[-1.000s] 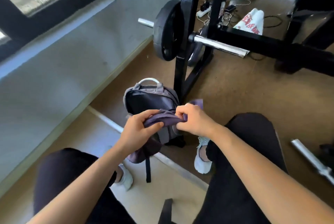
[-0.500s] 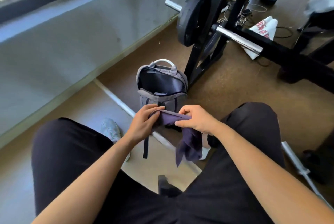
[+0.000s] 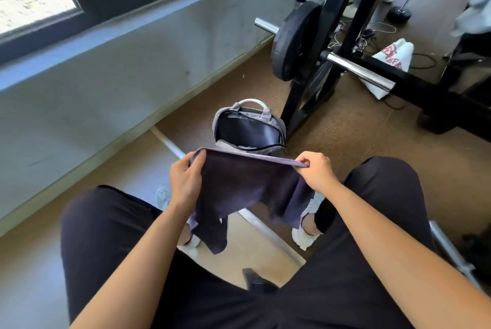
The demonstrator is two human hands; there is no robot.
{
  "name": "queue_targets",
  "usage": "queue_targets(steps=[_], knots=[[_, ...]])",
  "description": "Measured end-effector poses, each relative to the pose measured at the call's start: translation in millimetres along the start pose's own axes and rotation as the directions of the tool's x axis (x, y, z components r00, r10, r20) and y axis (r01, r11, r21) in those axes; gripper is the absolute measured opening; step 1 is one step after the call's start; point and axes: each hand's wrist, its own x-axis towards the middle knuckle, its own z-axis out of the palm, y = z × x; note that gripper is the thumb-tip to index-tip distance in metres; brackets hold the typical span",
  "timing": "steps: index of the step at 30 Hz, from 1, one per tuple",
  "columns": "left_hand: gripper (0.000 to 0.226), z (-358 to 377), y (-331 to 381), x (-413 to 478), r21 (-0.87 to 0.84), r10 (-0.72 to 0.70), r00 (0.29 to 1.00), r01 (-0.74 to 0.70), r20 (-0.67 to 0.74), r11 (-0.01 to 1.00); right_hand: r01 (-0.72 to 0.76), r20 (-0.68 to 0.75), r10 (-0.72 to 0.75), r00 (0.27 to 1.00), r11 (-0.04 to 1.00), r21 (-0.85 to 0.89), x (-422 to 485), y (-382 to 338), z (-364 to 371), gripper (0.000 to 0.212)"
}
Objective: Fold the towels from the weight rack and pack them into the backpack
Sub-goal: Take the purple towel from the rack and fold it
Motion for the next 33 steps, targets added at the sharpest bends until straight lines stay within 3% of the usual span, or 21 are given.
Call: queue_targets(steps=[5,12,16,19,22,25,29,33], knots=[[0.051,-14,-23,17,0.192,-0.024,0.992,0.048,-0.123,0.980,-0.052,-0.018,0.053,0.998,0.997,0.059,8,6,-7,0.003],[0.042,-21,-29,17,0.307,-0.273,0.911,0.367,-0.309,0.878,-0.195,-0.086,0.211,0.974,0.967,0.163,9,14,-20,0.020],[0.029,-22,-32,16,0.302,-0.352,0.878,0.449,-0.326,0.841,-0.287,-0.125,0.306,0.944,0.946,0.148,9,13,-22,0.038],[0.033,-14,-35,18,0.219,-0.447,0.877,0.478,-0.175,0.851,-0.395,-0.070,0.415,0.907,0.897,0.199,6,4,-19,0.034],[0.038,0,-26,13,0.076,-0.593,0.805,0.590,0.021,0.803,-0.537,0.183,0.511,0.840,0.733,0.419,-4,-8,-11,0.050],[0.039,11,-16,5,-0.035,-0.578,0.803,0.588,0.142,0.808,-0.567,0.389,0.414,0.823,0.552,0.612,-16,-23,-9,0.036],[0.031,24,9,-22,-0.132,-0.377,0.870,0.435,0.319,0.891,-0.513,0.518,0.127,0.846,0.457,0.726,-32,-44,-12,0.012],[0.043,41,13,-53,-0.194,-0.204,0.823,0.352,0.530,0.916,-0.495,0.592,-0.095,0.801,0.452,0.742,-59,-64,-2,0.041]])
